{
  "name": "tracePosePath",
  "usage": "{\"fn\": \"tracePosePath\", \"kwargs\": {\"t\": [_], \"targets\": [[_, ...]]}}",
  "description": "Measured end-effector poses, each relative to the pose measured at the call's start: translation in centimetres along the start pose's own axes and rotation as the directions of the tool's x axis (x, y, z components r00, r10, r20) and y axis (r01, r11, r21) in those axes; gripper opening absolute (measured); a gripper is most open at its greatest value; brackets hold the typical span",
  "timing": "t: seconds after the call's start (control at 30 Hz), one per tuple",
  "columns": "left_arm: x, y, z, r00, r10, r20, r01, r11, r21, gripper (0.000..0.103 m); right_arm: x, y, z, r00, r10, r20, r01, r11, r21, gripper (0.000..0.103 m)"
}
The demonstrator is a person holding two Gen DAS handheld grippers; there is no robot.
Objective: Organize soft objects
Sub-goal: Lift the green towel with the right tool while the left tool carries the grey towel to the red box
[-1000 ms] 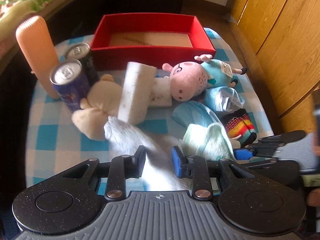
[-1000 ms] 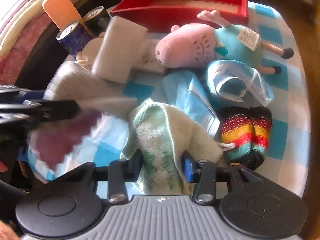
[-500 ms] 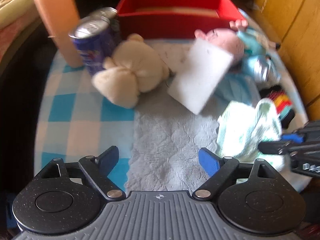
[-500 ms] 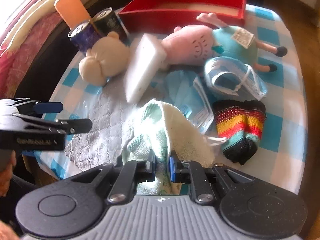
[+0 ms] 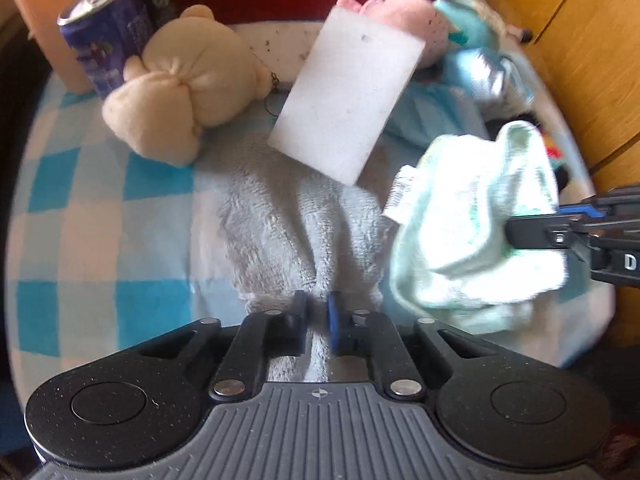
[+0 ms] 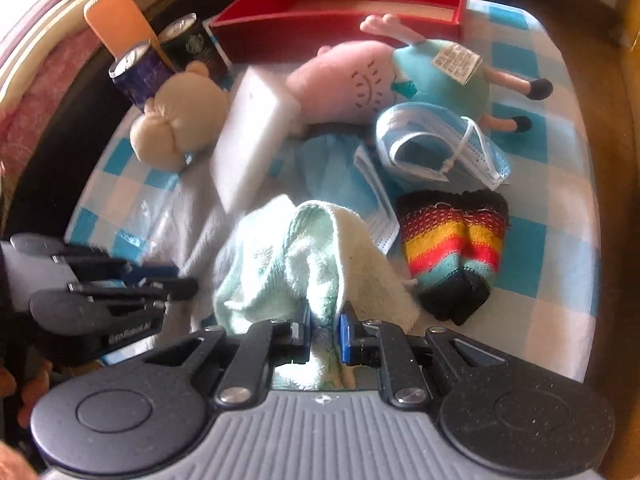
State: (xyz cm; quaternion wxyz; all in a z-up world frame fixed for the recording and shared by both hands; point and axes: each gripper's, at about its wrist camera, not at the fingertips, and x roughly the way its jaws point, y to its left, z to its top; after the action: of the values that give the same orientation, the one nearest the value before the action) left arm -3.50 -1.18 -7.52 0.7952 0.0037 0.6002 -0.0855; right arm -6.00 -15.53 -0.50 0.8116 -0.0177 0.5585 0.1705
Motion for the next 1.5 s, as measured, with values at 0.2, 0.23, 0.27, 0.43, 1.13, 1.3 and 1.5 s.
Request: {"fn": "tracePosePath", "kwargs": {"t": [0.2, 0.23, 0.27, 0.43, 1.13, 1.3, 1.5], "targets": [[-3.8, 2.0, 0.8, 0.986, -0.131, 0.106, 0.141, 0.986, -0.093, 0.005, -2.7, -0.7, 0.4, 0.993, 0.088, 0.085, -0.093, 0.994, 0.063, 0.000], [-4.5, 2.2, 0.9, 0.982, -0.143, 0.124, 0.156, 0.983, -0.101, 0.005, -3.0, -0.8, 0.5, 0.990, 0.100, 0.097, -0.107, 0.992, 0.070, 0.000], [-5.0, 2.0, 1.2, 0.980, -0.145, 0.139, 0.160, 0.981, -0.105, 0.005, -3.4, -0.8, 0.5, 0.987, 0.110, 0.113, -0.119, 0.990, 0.077, 0.000], [-7.1, 2.0, 1.7, 0.960, -0.200, 0.194, 0.227, 0.966, -0.128, 0.005, -5.9, -0.6, 1.2, 0.963, 0.199, 0.181, -0.219, 0.971, 0.097, 0.000], [-15.6, 0.6, 10.4, 0.904, -0.181, 0.387, 0.213, 0.976, -0.043, 0.006, -15.5, -0.5, 7.1, 0.864, 0.202, 0.460, -0.259, 0.964, 0.063, 0.000], [-16.0, 0.6, 13.4, 0.908, -0.129, 0.398, 0.159, 0.986, -0.043, 0.006, -16.6, 0.0, 9.4, 0.866, 0.151, 0.477, -0.197, 0.979, 0.047, 0.000], [-16.5, 0.8, 17.1, 0.907, -0.072, 0.414, 0.103, 0.993, -0.053, 0.006, -17.7, 0.1, 12.7, 0.853, 0.101, 0.513, -0.145, 0.988, 0.048, 0.000]]}}
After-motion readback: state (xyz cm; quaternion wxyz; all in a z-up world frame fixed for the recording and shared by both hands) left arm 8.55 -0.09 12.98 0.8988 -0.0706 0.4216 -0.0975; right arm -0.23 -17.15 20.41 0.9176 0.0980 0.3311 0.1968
